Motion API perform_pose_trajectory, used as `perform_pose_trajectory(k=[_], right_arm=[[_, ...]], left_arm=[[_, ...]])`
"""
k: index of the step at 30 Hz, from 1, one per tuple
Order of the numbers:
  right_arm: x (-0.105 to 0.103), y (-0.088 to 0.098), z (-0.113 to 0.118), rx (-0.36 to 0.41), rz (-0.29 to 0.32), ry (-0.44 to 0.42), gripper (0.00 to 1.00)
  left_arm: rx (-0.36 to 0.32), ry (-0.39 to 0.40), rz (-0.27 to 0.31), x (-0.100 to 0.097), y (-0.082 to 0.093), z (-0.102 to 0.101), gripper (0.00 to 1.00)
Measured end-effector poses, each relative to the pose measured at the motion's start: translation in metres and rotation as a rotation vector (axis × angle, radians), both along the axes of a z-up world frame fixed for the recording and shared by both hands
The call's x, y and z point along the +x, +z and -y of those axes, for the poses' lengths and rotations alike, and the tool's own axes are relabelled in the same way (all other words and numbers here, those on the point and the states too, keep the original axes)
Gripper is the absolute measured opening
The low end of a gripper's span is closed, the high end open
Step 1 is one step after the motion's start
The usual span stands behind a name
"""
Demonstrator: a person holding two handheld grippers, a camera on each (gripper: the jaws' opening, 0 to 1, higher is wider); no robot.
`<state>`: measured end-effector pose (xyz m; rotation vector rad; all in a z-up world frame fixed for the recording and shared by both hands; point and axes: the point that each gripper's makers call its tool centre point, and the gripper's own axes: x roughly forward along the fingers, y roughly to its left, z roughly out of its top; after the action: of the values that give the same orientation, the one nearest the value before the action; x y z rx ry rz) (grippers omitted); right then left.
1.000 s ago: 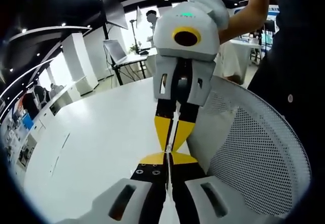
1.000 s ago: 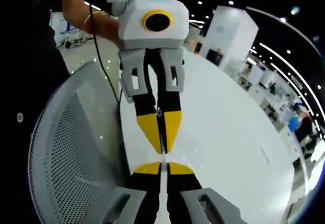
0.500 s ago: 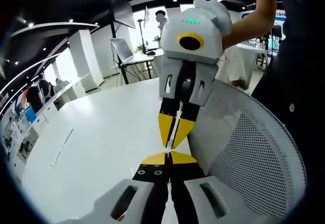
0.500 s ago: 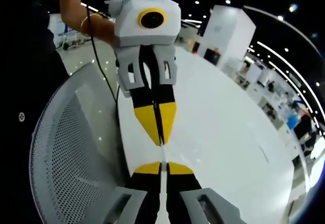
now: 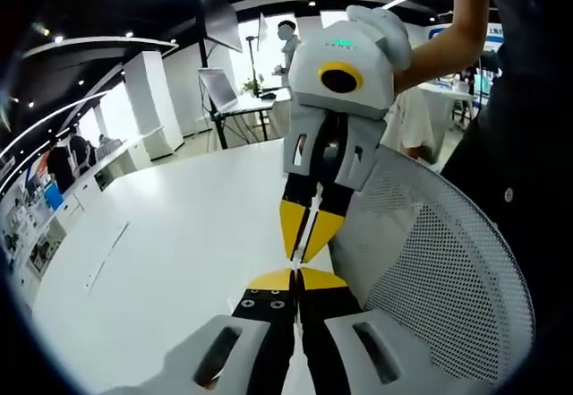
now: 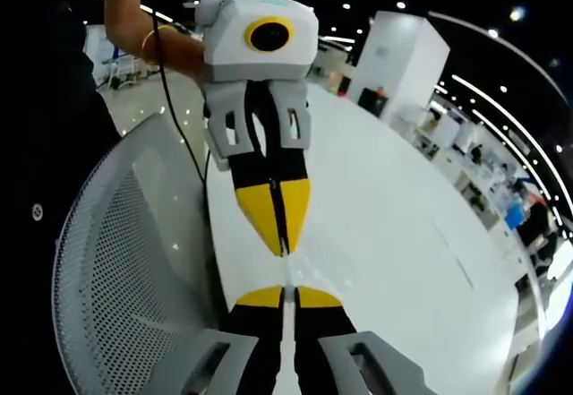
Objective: Open the resealable bag by pulling the two sides of the seal apart until the entire bag opening is separated and visibly accessible.
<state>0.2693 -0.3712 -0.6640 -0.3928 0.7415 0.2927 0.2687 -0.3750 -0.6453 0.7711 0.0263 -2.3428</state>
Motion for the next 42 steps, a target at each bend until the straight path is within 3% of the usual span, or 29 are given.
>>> perform_pose_trajectory(k=[7, 10, 21, 26, 27, 33, 38, 41, 42], right_arm=[[0.0, 0.0, 0.001, 0.001, 0.002, -0.002, 0.0], [-0.002, 0.004, 0.006, 0.005, 0.009, -0.018, 0.0], [-0.001, 0.005, 0.003, 0.007, 0.018, -0.021, 0.0], [-0.002, 0.004, 0.002, 0.009, 0.02, -0.021, 0.0], [-0.002, 0.007, 0.004, 0.032, 0.037, -0.041, 0.0], [-0.004, 0.005, 0.003, 0.038, 0.032, -0.047, 0.0], [-0.004, 0.008, 0.003, 0.052, 0.046, -0.069, 0.0], [-0.005, 0.008, 0.003, 0.053, 0.044, -0.07, 0.0], [-0.005, 0.01, 0.004, 0.055, 0.05, -0.072, 0.0]], left_arm=[[0.011, 0.014, -0.013, 0.0, 0.0, 0.0, 0.0], [0.006, 0.06, -0.024, 0.002, 0.006, 0.002, 0.0], [0.0, 0.065, -0.043, 0.007, 0.011, -0.002, 0.0], [0.052, 0.114, -0.1, 0.009, 0.007, -0.003, 0.0], [0.069, 0.161, -0.176, 0.009, 0.009, -0.002, 0.0], [0.125, 0.181, -0.201, 0.007, 0.005, -0.004, 0.0], [0.095, 0.209, -0.211, 0.009, 0.009, -0.003, 0.0], [0.06, 0.187, -0.146, 0.006, 0.006, -0.004, 0.0], [0.057, 0.207, -0.172, 0.008, 0.008, -0.002, 0.0]])
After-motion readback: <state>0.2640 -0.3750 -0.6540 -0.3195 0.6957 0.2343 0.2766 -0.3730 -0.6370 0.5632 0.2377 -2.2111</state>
